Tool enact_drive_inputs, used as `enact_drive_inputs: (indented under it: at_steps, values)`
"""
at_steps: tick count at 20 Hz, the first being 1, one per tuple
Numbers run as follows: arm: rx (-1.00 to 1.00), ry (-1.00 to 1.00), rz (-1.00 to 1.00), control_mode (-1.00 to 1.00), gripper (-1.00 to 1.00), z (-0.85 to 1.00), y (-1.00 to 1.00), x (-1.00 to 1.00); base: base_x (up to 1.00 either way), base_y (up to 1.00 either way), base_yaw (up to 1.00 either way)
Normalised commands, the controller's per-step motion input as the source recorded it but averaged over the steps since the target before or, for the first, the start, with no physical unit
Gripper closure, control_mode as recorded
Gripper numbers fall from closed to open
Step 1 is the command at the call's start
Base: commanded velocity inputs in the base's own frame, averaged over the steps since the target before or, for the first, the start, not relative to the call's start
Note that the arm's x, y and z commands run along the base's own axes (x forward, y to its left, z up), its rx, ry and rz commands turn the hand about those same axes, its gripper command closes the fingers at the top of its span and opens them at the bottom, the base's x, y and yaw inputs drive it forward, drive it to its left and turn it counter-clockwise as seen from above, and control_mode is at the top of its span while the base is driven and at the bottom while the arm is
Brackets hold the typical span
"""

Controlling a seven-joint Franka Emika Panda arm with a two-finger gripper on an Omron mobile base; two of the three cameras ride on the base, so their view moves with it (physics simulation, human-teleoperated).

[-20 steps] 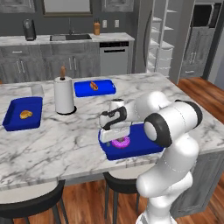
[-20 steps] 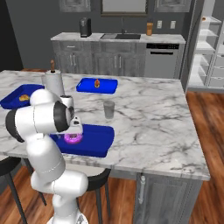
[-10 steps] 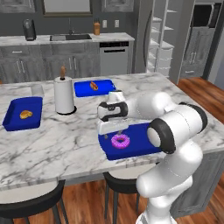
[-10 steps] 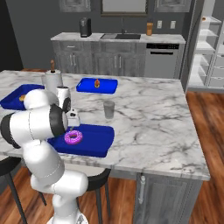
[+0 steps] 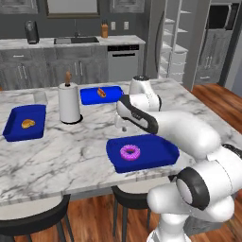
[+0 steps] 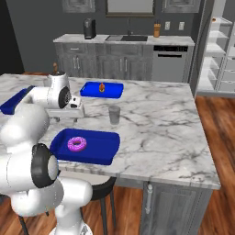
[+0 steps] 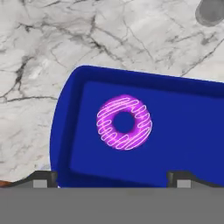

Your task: Take the donuts from the fridge and place them on the empty tray on the dining counter.

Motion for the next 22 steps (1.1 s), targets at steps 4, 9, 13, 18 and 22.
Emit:
enact_drive_inputs:
  at_steps: [4,9,13,18,22]
  values:
    - [0.01,-0.58,-0.08,-1.00,-1.00,0.93,-0.56,-1.00,0.00,0.00,0.00]
    - [0.03,-0.45,-0.03,-1.00,-1.00,1.00,-0.53,-0.90,0.00,0.00,0.00]
    - [0.00,-0.35,0.00,-1.00,-1.00,1.00,-0.51,-0.77,0.00,0.00,0.00]
    - [0.00,-0.27,0.00,-1.00,-1.00,0.95,-0.42,-0.70,0.00,0.00,0.00]
    - [0.00,-0.18,0.00,-1.00,-1.00,0.65,-0.08,-0.68,0.00,0.00,0.00]
